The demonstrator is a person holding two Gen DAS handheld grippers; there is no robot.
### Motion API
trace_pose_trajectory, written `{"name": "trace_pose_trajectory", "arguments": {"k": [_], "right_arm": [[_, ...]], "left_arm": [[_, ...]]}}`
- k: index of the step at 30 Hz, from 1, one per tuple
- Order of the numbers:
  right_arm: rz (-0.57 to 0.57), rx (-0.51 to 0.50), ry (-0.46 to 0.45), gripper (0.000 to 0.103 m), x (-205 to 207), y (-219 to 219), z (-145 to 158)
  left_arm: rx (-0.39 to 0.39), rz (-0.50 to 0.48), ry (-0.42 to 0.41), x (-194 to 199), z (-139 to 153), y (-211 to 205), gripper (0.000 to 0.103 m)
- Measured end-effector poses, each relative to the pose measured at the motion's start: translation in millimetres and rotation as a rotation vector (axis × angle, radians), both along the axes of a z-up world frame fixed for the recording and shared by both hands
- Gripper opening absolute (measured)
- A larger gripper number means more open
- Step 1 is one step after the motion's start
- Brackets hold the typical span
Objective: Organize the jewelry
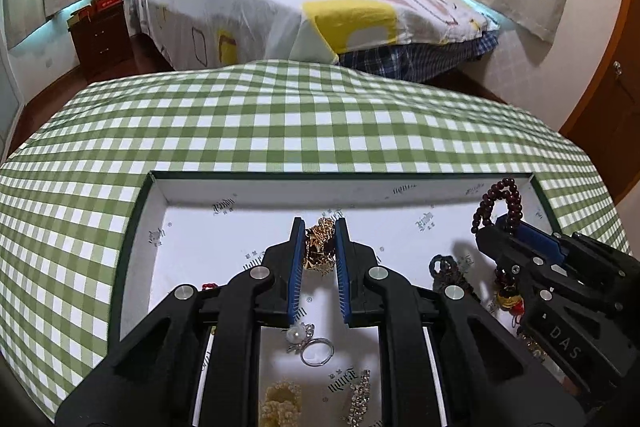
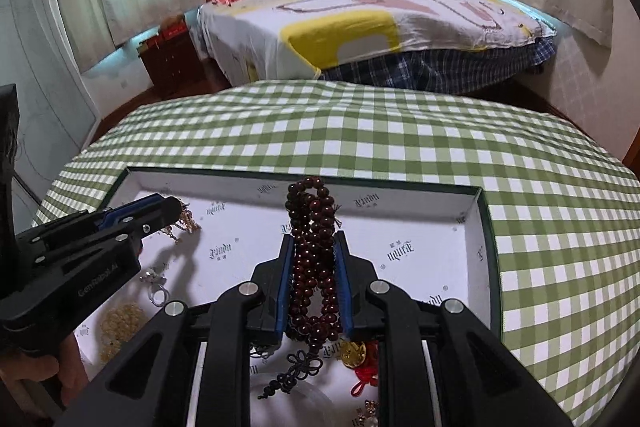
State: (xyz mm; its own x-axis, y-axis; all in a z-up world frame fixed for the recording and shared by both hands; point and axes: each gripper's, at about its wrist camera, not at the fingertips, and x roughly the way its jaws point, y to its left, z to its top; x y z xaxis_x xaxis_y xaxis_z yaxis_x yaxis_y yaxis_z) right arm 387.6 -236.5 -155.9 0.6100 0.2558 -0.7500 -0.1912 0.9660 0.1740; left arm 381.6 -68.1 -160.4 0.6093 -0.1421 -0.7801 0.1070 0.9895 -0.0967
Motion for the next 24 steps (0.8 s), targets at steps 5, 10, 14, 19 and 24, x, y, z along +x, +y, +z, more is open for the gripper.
{"name": "trace_pose_trajectory", "arguments": {"k": [5, 10, 14, 19, 24], "right_arm": [[-0.004, 0.004, 0.045, 0.021, 5, -2, -6], [-0.004, 0.004, 0.063, 0.027, 7, -2, -8], [-0.009, 0.008, 0.065, 0.029, 6, -3, -8], [-0.015, 0.005, 0.06, 0.044, 6, -4, -7], [-0.017, 0.0, 0.036, 0.054, 4, -4, -4]], "left_arm": [[0.002, -0.004, 0.051, 2, -9, -3, 0.015], [0.008, 0.003, 0.065, 4, -12, -4, 0.018], [0.009, -0.001, 0.07, 4, -13, -3, 0.026], [0.011, -0.001, 0.068, 4, -13, -4, 0.039], [0.009, 0.003, 0.031, 0, -5, -3, 0.058]]}}
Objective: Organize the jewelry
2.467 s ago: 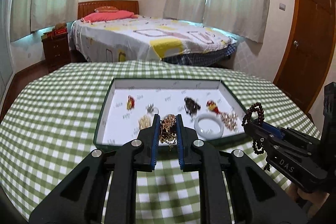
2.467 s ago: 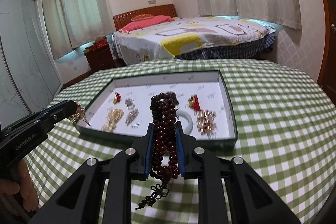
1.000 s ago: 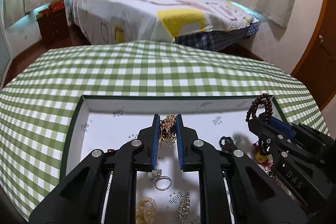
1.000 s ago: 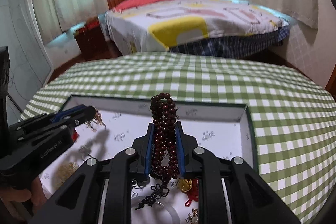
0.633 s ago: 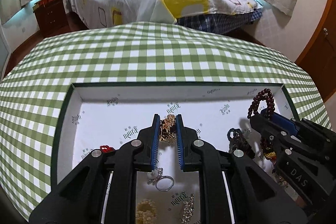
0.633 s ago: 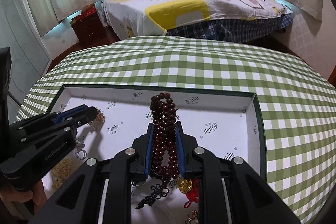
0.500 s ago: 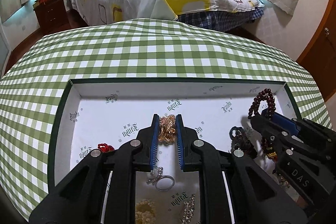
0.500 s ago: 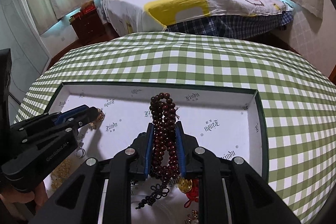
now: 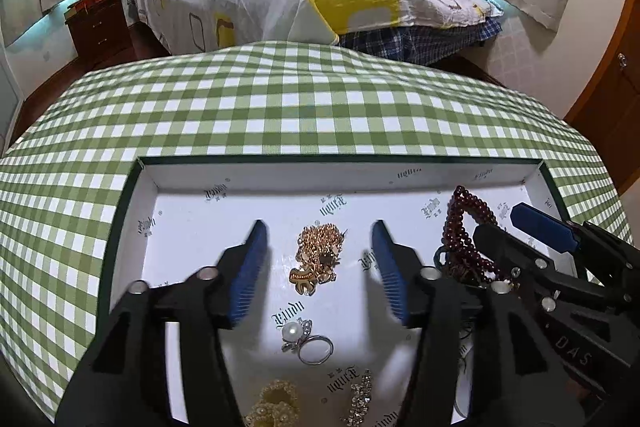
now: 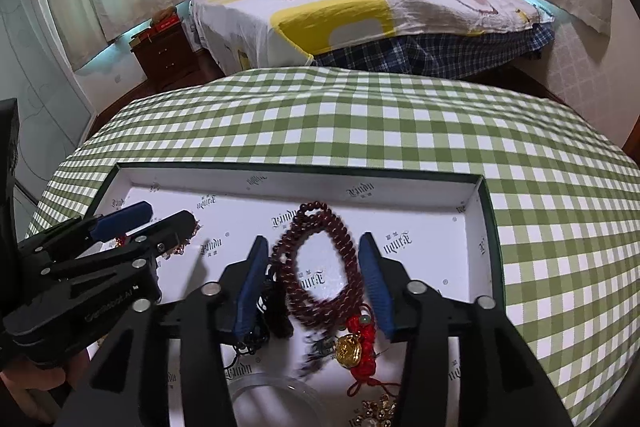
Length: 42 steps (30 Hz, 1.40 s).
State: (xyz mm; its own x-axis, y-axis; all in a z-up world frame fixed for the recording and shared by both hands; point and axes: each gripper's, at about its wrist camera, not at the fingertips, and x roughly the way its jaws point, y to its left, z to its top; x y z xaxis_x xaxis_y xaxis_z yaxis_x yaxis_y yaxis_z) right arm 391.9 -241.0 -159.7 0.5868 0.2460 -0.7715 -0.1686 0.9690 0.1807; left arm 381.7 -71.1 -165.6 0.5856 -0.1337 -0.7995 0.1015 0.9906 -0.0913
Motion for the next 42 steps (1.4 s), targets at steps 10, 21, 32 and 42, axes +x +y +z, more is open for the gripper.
{"name": "trace_pose_trajectory", "arguments": {"k": [10, 21, 32, 42], "right_arm": [[-0.044, -0.011, -0.094, 0.075, -20, -5, 17], [-0.078, -0.038, -0.171, 0.078, -76, -6, 34], [-0.072, -0.039, -0.23, 0.079, -145, 0, 55], [-0.035, -0.051, -0.331, 0.079, -197, 9, 100]], "left_arm": [[0.05, 0.035, -0.129, -25, 25, 7, 0.085], [0.075, 0.033, -0.204, -97, 51, 19, 0.091], [0.038, 0.098, -0.243, -175, 83, 46, 0.094], [0.044, 0.129, -0.316, -237, 125, 57, 0.095]]}}
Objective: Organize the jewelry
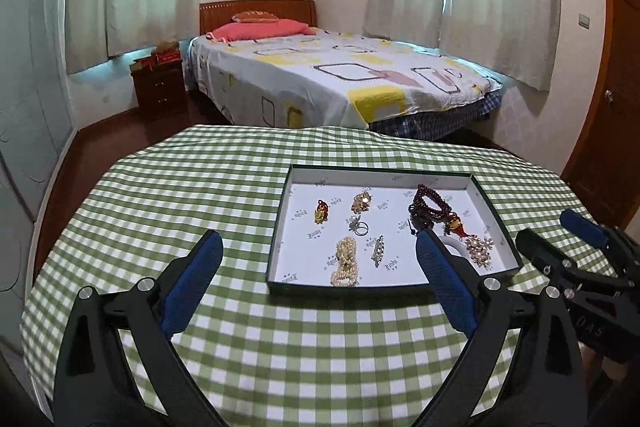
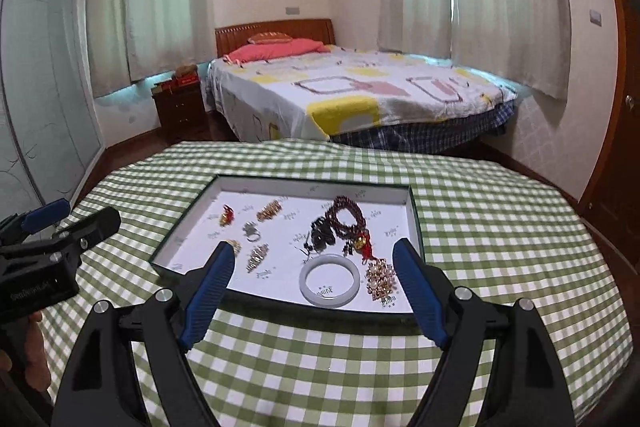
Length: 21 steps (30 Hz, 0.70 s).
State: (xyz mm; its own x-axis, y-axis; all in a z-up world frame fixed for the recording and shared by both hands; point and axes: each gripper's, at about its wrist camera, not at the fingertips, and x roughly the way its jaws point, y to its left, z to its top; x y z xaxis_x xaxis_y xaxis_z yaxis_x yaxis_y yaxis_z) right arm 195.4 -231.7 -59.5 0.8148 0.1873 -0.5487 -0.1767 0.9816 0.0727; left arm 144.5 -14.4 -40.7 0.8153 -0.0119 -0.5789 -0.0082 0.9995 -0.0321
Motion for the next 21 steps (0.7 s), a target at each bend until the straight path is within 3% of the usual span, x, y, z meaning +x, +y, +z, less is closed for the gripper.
{"name": "trace_pose_trajectory", "arguments": {"k": [11, 21], "right_arm": [[0.003, 0.001, -0.095, 0.08, -44, -1, 38], [0.003, -0.002, -0.134, 0.08, -66, -3, 51]], "left_arm": [[-0.009, 0.019, -0.076, -50, 38, 8, 0.097], [-0.027, 0.023, -0.1, -72, 50, 14, 0.097]]}}
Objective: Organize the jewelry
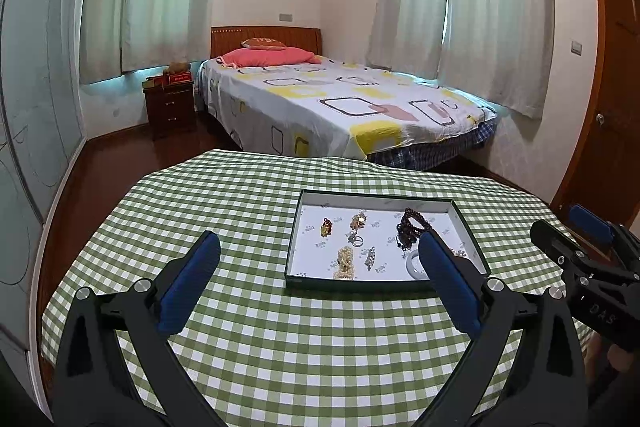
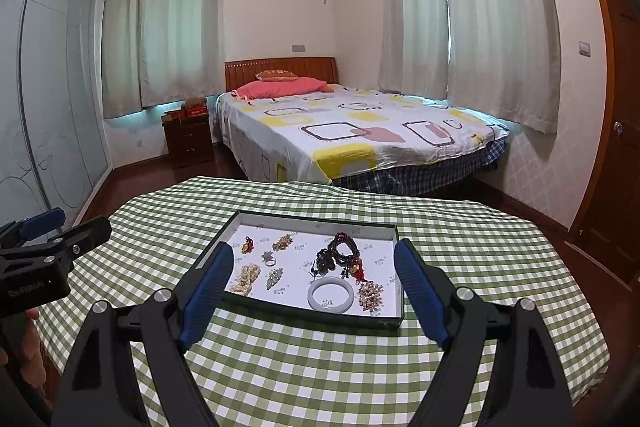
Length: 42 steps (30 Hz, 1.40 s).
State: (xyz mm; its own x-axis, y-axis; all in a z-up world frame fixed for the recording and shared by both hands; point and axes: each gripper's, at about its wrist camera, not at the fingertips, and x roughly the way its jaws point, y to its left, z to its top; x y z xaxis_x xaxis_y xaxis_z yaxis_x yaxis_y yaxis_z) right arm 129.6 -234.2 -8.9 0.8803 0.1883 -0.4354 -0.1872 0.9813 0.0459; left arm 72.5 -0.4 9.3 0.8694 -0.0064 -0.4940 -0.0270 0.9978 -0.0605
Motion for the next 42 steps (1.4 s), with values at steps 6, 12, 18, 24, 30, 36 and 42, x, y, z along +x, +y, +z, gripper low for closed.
{"name": "trace_pose_trajectory", "arguments": {"k": [6, 12, 18, 24, 30, 36, 42], "right_arm": [[0.005, -0.001, -0.007, 0.08, -3.5, 1.0, 0.6], [0.006, -0.003, -0.006, 0.08, -3.3, 0.9, 0.2], [0.007, -0.002, -0.004, 0.08, -3.1, 0.8, -0.7], [0.009, -0.003, -0.002, 0.08, -2.7, 1.8, -1.1], [0.008, -0.004, -0.002, 0.08, -2.2, 2.3, -1.7], [0.01, -0.003, -0.001, 0.08, -2.4, 2.3, -1.9], [0.009, -0.003, 0.001, 0.08, -2.5, 2.5, -1.9]], "left_arm": [[-0.002, -0.002, -0.005, -3.4, 1.6, 0.1, 0.097], [-0.005, 0.0, -0.005, -5.8, 1.4, 0.2, 0.097], [-0.006, 0.002, -0.003, -5.4, 1.2, 0.9, 0.097], [-0.009, 0.0, 0.001, -4.2, 0.6, 1.1, 0.097], [-0.011, 0.002, -0.001, -4.0, 0.0, 1.2, 0.097], [-0.013, 0.004, -0.002, -3.8, -0.8, 1.9, 0.097], [-0.005, -0.008, 0.0, -3.4, -1.5, -0.9, 0.097]]}}
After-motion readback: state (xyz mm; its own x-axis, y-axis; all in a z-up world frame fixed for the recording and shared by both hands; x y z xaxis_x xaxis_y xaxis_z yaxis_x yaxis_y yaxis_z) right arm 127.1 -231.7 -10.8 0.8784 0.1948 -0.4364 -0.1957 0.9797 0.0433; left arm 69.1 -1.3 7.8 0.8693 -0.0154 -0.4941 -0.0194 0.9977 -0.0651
